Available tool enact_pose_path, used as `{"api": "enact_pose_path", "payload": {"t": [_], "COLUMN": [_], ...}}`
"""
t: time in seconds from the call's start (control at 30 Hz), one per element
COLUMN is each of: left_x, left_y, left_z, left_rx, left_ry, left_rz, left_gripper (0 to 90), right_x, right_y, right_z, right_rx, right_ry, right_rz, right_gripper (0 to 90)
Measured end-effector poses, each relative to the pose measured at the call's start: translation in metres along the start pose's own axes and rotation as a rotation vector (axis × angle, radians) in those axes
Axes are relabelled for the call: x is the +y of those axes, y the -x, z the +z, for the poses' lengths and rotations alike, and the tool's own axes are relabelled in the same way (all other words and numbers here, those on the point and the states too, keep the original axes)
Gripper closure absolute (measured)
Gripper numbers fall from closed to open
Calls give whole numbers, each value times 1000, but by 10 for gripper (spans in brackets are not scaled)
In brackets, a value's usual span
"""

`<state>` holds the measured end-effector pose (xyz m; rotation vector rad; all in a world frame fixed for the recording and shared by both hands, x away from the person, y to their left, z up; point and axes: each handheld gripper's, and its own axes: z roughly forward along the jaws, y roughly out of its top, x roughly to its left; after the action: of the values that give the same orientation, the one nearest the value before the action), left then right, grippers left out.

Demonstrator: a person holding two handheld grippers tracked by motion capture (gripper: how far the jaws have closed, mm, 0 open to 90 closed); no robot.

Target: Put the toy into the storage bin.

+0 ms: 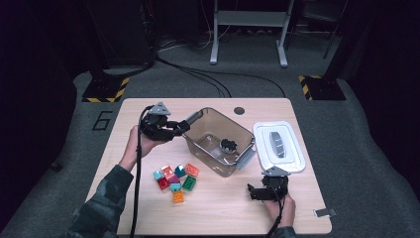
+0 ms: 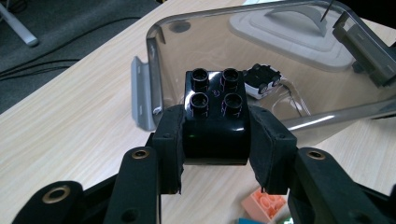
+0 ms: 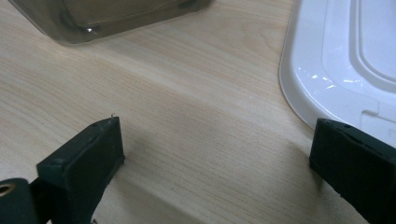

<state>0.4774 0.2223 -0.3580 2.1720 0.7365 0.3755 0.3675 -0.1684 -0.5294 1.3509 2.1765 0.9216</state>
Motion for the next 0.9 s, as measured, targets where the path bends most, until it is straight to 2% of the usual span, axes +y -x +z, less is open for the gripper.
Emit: {"api": "enact_pose_path", "payload": {"t": [0.2, 0.37, 0.53, 0.7, 0.9], "left_x": [12, 16, 16, 14, 12], "left_y": [2, 6, 9, 13, 17], "left_z": [17, 32, 44, 53, 57], "left_rx": [0, 5, 11, 23, 27], "left_ry": [-29, -53, -68, -106, -124], "left_rz": [8, 3, 1, 29, 43], "left_gripper": [587, 587, 586, 586, 586], "right_x": [0, 0, 0, 0, 0], "right_y": [0, 0, 0, 0, 0], "right_z": [0, 0, 0, 0, 0], "right_rx": [0, 0, 0, -1, -1], "right_ry": [0, 1, 0, 0, 0], "right_rz": [0, -3, 0, 2, 2], "right_gripper": [20, 20, 21, 23, 23]}}
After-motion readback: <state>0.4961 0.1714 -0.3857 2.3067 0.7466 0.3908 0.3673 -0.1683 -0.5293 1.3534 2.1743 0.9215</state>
